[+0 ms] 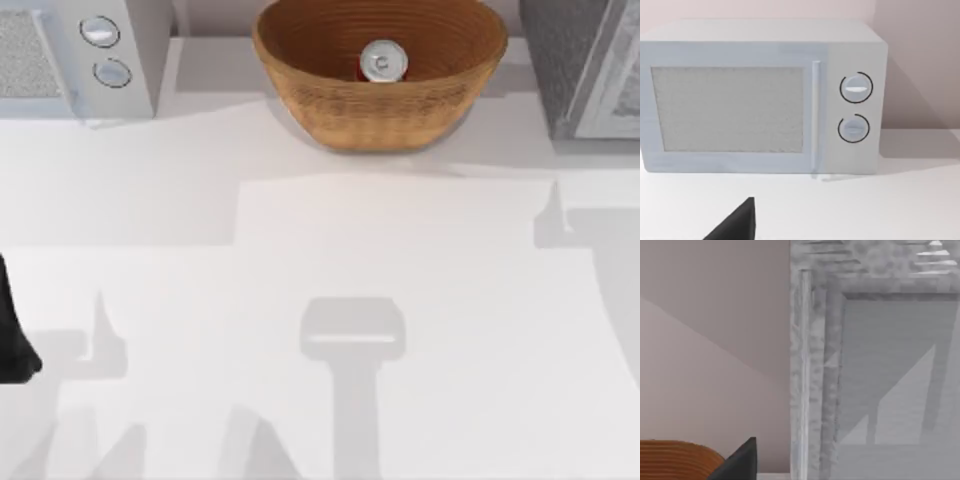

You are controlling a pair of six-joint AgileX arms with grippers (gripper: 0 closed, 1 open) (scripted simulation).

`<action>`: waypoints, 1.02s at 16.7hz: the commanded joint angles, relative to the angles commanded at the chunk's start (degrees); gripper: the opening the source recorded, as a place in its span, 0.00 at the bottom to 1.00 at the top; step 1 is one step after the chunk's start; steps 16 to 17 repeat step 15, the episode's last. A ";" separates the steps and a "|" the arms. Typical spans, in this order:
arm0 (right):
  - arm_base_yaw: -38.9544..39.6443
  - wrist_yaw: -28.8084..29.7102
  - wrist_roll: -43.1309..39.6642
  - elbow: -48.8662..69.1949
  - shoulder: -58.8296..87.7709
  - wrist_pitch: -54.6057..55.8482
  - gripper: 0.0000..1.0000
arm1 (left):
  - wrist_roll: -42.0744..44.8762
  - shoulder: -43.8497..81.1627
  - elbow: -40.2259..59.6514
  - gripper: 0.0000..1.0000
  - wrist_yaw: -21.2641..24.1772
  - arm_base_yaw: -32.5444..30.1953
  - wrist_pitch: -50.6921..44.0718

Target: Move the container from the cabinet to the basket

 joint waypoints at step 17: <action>-10.27 -11.36 -0.28 -51.16 -40.58 11.32 1.00 | 0.00 0.00 0.00 1.00 0.00 0.00 0.00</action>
